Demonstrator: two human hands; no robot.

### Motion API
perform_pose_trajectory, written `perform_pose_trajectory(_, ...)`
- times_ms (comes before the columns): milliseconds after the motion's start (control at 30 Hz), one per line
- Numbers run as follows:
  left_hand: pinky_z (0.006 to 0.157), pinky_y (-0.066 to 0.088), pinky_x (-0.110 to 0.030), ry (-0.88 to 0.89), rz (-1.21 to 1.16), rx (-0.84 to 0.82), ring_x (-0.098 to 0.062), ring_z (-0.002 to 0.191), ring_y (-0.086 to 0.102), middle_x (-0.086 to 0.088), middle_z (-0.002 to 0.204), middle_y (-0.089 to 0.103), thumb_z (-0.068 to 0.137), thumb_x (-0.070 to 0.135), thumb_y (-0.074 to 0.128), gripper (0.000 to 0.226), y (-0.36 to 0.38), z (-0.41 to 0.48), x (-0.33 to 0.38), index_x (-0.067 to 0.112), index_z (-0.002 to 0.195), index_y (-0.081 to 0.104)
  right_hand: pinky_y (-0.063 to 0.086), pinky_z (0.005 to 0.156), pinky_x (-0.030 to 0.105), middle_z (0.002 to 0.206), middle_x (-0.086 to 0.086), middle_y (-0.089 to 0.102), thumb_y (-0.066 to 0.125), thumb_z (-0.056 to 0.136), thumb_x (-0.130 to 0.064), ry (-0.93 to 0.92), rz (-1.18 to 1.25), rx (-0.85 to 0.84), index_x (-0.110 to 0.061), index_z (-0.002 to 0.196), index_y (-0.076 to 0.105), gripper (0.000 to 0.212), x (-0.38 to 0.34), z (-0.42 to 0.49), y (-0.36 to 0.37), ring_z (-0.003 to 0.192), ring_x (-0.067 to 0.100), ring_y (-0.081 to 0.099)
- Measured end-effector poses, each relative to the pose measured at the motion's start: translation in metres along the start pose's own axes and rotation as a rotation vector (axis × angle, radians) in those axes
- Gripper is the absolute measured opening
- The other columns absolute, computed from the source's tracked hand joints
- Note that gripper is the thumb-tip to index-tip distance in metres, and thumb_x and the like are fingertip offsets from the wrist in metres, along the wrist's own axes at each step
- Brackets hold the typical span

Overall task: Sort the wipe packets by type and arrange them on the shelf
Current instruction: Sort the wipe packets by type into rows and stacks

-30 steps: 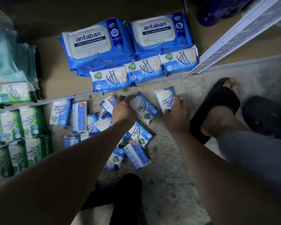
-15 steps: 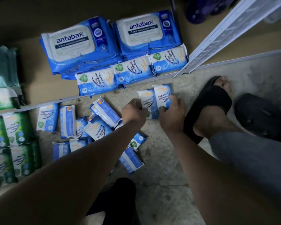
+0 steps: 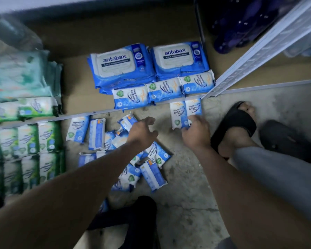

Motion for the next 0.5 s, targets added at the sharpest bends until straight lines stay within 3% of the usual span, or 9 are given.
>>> perform_pose_trajectory(167, 0.096, 0.047, -0.030, -0.048, 0.119, 0.022, -0.024, 0.122, 0.058, -0.002, 0.138, 0.061, 0.091, 0.023, 0.064, 0.045, -0.045, -0.051, -0.049, 0.020, 0.136, 0.060, 0.045, 0.097, 0.039, 0.123, 0.017, 0.060, 0.062, 0.085, -0.020, -0.083, -0.085, -0.133, -0.011, 0.121, 0.063, 0.037, -0.044, -0.047, 0.011, 0.113, 0.038, 0.052)
perform_pose_trajectory(500, 0.093, 0.043, -0.027, -0.174, 0.066, 0.119, -0.023, 0.121, 0.059, -0.002, 0.133, 0.064, 0.091, 0.024, 0.064, 0.041, -0.091, -0.157, -0.145, 0.018, 0.131, 0.062, 0.047, 0.098, 0.036, 0.130, 0.010, 0.056, 0.063, 0.087, -0.023, -0.192, -0.113, -0.338, -0.018, 0.125, 0.061, 0.038, -0.126, -0.150, 0.048, 0.120, 0.032, 0.052)
Point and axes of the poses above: each hand's wrist, its own z-axis towards the middle knuckle, its own y-axis out of the palm, x = y × z, the point moved 10 cm from there along z, towards the middle knuckle
